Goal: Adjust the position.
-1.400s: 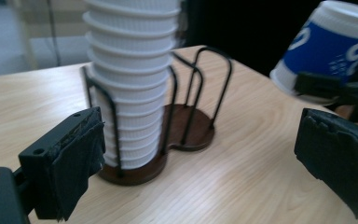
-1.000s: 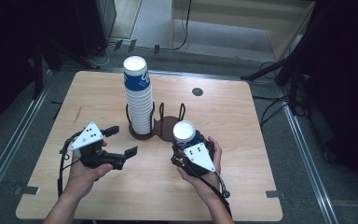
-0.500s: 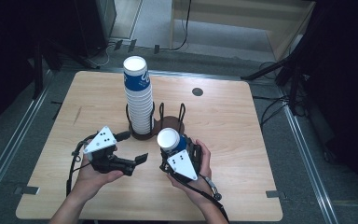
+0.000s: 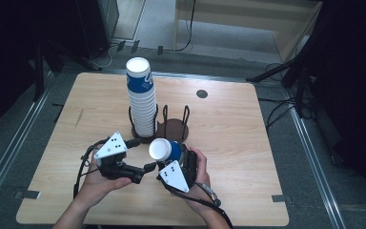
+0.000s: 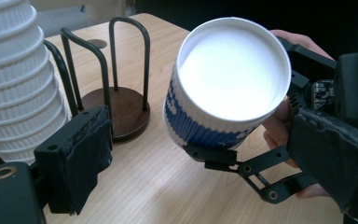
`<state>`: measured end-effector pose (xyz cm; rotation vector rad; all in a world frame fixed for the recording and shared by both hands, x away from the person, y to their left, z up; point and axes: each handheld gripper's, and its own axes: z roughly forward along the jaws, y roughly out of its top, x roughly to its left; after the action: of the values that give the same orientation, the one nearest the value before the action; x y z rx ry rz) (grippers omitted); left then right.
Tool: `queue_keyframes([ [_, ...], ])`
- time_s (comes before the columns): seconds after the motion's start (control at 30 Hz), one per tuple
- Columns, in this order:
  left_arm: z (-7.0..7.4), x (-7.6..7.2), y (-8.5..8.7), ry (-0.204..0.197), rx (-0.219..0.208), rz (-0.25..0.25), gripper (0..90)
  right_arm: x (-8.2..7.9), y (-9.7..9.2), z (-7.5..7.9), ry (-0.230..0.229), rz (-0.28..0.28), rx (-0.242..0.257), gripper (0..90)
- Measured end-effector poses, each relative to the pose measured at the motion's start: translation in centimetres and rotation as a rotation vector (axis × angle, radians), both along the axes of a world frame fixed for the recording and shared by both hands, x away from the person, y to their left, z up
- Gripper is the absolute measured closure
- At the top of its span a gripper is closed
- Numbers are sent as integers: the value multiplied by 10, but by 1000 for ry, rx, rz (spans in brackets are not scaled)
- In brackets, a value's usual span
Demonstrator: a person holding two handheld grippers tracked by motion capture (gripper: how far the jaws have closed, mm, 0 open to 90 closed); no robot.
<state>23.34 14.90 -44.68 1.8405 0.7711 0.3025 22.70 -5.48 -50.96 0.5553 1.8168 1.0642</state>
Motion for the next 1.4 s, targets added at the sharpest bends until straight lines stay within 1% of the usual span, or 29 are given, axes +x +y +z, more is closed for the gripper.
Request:
queue_keyframes([
  [0.1, -1, 0, -2, 9, 15, -9, 78, 0, 2, -2, -12, 8, -25, 195],
  [0.13, -1, 0, -3, 11, 23, -7, 88, -1, 2, -3, -12, 12, -32, 194],
  [0.17, -1, 0, -4, 13, 24, -3, 118, -1, 3, -4, -15, 13, -39, 194],
  [0.33, -2, 0, -6, 34, 32, -13, 133, -5, 7, -7, -37, 29, -81, 193],
  [0.57, -3, -1, -11, 43, 58, -30, 142, -11, 15, -9, -80, 53, -139, 191],
  [0.6, -3, -1, -12, 44, 64, -34, 149, -12, 16, -9, -90, 59, -147, 191],
  [0.7, -5, -2, -14, 51, 94, -43, 177, -14, 17, -9, -96, 66, -147, 189],
  [0.8, -4, -2, -13, 47, 85, -45, 255, -15, 17, -9, -105, 70, -149, 186],
  [0.9, -4, -2, -13, 44, 83, -51, 264, -15, 17, -8, -108, 75, -146, 176],
  [0.97, -4, -3, -13, 38, 87, -51, 270, -15, 17, -8, -99, 72, -142, 155],
  [1.0, -4, -2, -12, 39, 83, -49, 272, -15, 17, -8, -92, 68, -141, 132],
  [1.03, -3, -2, -11, 41, 76, -49, 273, -15, 16, -8, -86, 77, -143, 127],
  [1.07, -3, -2, -10, 46, 64, -53, 274, -14, 16, -9, -89, 80, -150, 127],
  [1.1, -2, -1, -8, 52, 62, -56, 274, -14, 16, -9, -87, 77, -159, 123],
  [1.2, -2, 0, -6, 64, 53, -64, 273, -15, 15, -9, -96, 85, -160, 150],
  [1.27, -2, 1, -5, 77, 57, -69, 266, -16, 16, -9, -120, 88, -178, 169],
  [1.4, -2, 3, -4, 112, 56, -60, 257, -17, 16, -11, -144, 85, -202, 188],
])
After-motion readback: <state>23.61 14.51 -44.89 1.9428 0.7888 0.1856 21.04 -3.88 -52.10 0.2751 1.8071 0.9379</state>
